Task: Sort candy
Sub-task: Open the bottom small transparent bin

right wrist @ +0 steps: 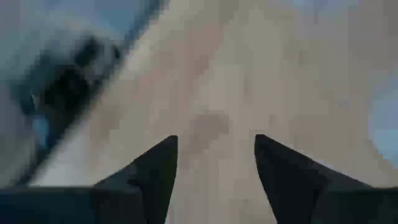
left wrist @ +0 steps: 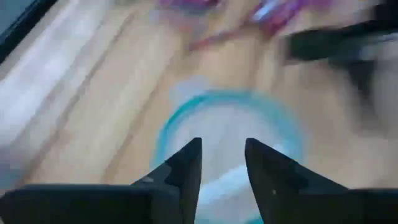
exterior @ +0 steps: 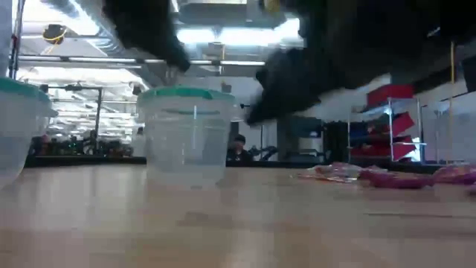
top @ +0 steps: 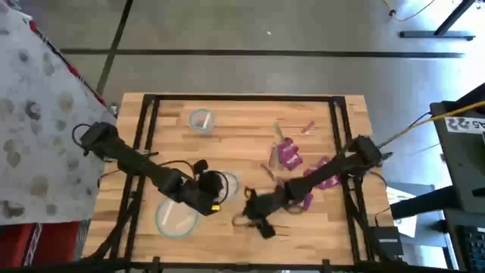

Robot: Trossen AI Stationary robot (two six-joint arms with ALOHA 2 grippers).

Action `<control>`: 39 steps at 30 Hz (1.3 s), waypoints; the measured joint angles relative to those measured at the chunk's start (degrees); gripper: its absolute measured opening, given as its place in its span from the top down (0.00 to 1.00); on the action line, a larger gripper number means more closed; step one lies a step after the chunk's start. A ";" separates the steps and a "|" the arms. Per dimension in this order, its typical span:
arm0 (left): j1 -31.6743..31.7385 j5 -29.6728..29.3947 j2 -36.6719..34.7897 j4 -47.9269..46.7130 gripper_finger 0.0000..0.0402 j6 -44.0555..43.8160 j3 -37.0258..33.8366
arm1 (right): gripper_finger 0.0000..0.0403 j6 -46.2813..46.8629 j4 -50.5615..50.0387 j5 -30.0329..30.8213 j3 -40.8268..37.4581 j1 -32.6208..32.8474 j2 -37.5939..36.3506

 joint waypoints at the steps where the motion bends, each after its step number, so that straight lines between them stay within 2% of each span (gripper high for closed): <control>1: 0.11 -0.03 0.11 -1.47 0.73 -1.54 -0.15 | 0.51 1.40 0.78 3.29 0.68 0.14 0.96; 5: 0.30 0.09 0.13 -1.30 0.73 -3.73 -0.89 | 0.51 6.29 1.33 12.41 3.38 -0.24 3.20; 8: 0.34 3.84 0.13 1.05 0.73 -3.31 -0.94 | 0.51 7.92 -2.07 18.09 3.66 -0.11 3.18; 13: 0.09 7.31 0.13 7.24 0.73 -2.45 -0.96 | 0.51 10.38 -12.99 22.74 3.77 -0.07 -0.96; 18: -0.10 6.77 0.11 16.78 0.73 3.42 -0.89 | 0.51 14.07 -29.24 32.04 3.68 -0.07 -5.49; 20: -0.10 5.77 0.11 17.86 0.73 5.83 -0.20 | 0.51 14.40 -33.25 33.66 3.58 -0.11 -7.20; 22: -0.10 3.11 0.11 16.90 0.73 7.85 0.76 | 0.51 13.78 -32.98 33.07 2.15 -0.11 -8.03; 24: 0.16 0.25 0.07 15.58 0.73 9.23 1.27 | 0.51 13.03 -29.48 30.71 -0.08 -0.13 -8.06; 27: 2.28 -0.59 0.07 13.24 0.73 10.77 1.04 | 0.51 11.39 -17.69 25.72 -5.05 -0.32 -7.87; 29: 4.35 0.83 0.12 12.44 0.73 11.42 0.02 | 0.51 10.45 -7.33 22.78 -8.99 -0.61 -7.19; 34: 8.28 9.20 1.25 13.40 0.73 12.29 -2.98 | 0.51 9.89 16.15 17.91 -18.21 -3.20 -5.38; 39: 8.19 9.98 3.01 17.24 0.73 11.61 -3.93 | 0.51 11.00 30.33 9.90 -21.04 -5.98 -0.55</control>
